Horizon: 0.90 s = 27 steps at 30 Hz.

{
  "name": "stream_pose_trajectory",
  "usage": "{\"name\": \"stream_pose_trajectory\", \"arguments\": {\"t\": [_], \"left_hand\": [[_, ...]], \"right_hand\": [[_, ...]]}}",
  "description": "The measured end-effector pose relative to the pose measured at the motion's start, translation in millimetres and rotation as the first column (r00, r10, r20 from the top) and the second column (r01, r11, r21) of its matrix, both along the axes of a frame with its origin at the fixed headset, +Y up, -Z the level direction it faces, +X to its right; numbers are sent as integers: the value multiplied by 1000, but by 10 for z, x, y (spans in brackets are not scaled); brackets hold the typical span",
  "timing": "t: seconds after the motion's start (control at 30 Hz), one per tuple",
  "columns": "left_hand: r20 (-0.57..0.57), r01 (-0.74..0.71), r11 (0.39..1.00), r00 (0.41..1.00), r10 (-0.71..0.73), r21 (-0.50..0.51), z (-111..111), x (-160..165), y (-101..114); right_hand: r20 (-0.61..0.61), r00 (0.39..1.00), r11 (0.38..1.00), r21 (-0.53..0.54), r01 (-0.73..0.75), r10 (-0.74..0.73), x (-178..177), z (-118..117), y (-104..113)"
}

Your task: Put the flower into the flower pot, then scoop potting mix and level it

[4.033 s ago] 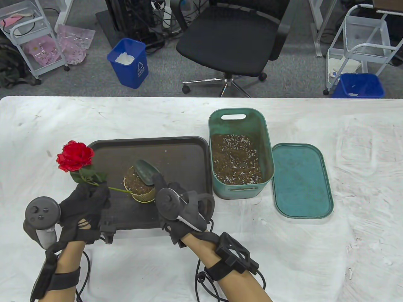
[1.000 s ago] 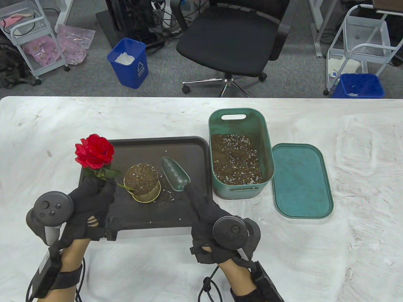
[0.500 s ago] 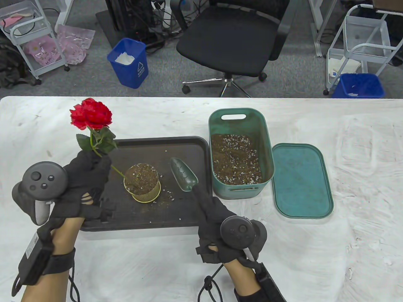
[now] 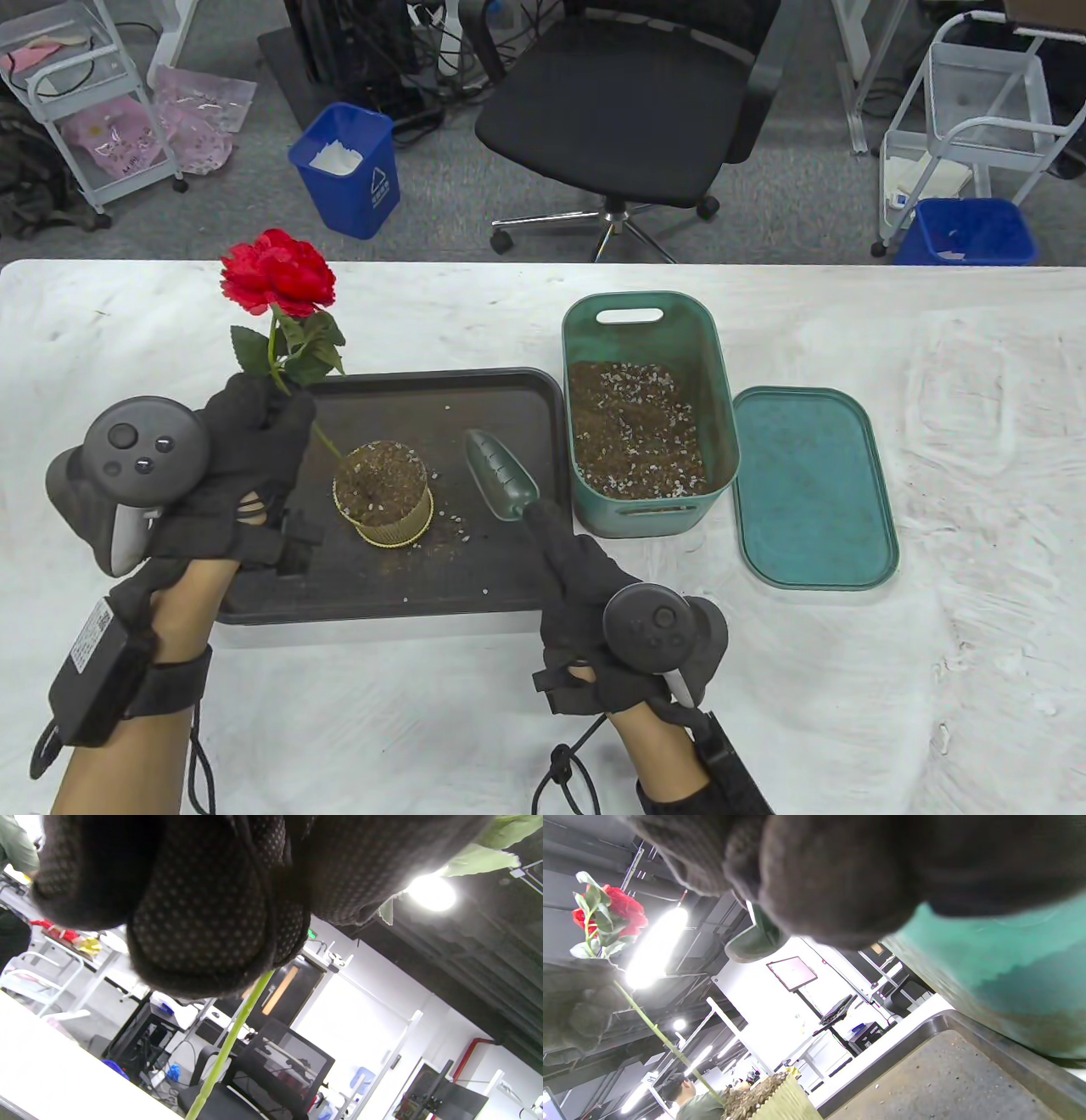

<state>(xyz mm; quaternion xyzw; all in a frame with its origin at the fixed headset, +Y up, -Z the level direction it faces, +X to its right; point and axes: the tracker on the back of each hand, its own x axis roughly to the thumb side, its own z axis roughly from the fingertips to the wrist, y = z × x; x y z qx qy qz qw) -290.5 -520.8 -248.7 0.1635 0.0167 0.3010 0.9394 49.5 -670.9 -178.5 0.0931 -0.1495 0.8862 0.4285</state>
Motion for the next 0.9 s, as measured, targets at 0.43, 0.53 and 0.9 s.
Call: {"name": "stream_pose_trajectory", "arguments": {"t": [0.43, 0.53, 0.9], "left_hand": [[23, 28, 996, 999, -26, -81, -245, 160, -365], [28, 27, 994, 999, -24, -103, -315, 203, -467], [21, 10, 984, 1000, -7, -178, -476, 136, -663]], "right_hand": [[-11, 1000, 999, -22, -25, 25, -43, 3, -23], [-18, 999, 999, -22, -39, 39, -68, 6, -28], [-94, 952, 952, -71, -299, 292, -614, -197, 205]]}}
